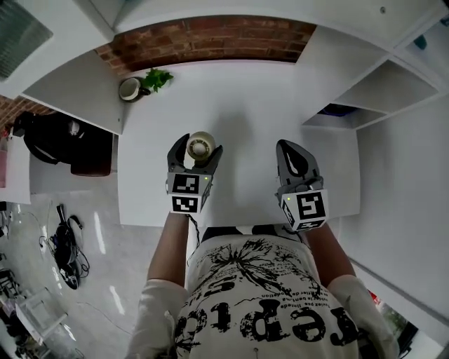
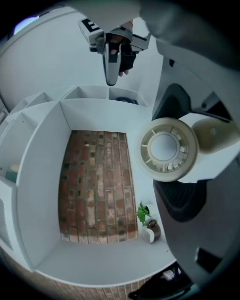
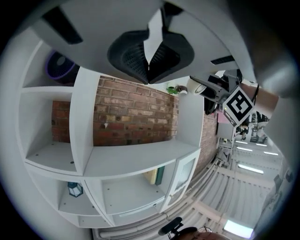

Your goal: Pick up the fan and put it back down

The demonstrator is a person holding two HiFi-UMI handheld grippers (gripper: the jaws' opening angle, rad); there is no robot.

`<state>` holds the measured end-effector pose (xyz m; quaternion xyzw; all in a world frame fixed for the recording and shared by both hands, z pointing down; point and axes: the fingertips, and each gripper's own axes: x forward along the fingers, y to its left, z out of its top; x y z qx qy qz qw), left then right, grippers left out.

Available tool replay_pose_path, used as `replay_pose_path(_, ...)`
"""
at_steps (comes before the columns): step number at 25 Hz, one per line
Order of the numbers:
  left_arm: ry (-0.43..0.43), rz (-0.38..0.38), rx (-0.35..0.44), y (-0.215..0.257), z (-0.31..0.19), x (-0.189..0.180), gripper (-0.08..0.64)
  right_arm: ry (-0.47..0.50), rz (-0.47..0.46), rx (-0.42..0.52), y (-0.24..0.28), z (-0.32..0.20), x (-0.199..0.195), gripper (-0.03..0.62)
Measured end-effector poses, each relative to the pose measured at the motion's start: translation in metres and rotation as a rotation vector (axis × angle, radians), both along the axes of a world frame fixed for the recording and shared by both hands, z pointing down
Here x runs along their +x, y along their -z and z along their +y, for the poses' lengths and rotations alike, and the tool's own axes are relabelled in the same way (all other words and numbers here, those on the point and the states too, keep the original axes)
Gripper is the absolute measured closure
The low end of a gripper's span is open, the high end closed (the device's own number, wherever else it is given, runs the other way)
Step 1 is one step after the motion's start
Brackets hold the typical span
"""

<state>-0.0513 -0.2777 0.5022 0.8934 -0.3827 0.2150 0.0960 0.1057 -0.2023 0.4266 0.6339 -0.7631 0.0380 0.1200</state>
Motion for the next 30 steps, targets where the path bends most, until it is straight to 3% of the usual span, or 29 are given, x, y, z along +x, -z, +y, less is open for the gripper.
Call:
replay_pose_path(5, -0.002, -0.087, -0.131, -0.065, -0.002, -0.009, 0.181, -0.013, -0.015, -0.091, -0.036, 0.006, -0.008, 0.577)
replay_pose_path(16, -0.046, -0.200, -0.332, -0.164, -0.006, -0.010, 0.181, -0.061, -0.039, -0.128, -0.077, -0.007, -0.016, 0.577)
replay_pose_path(24, -0.074, -0.247, -0.415, -0.189, -0.005, -0.011, 0.181, -0.085, -0.033, -0.133, -0.083, -0.012, -0.019, 0.577)
replay_pose_path(30, -0.062, -0.244, -0.424, -0.194, -0.007, -0.011, 0.181, -0.103, -0.034, -0.130, -0.084, -0.012, -0.020, 0.577)
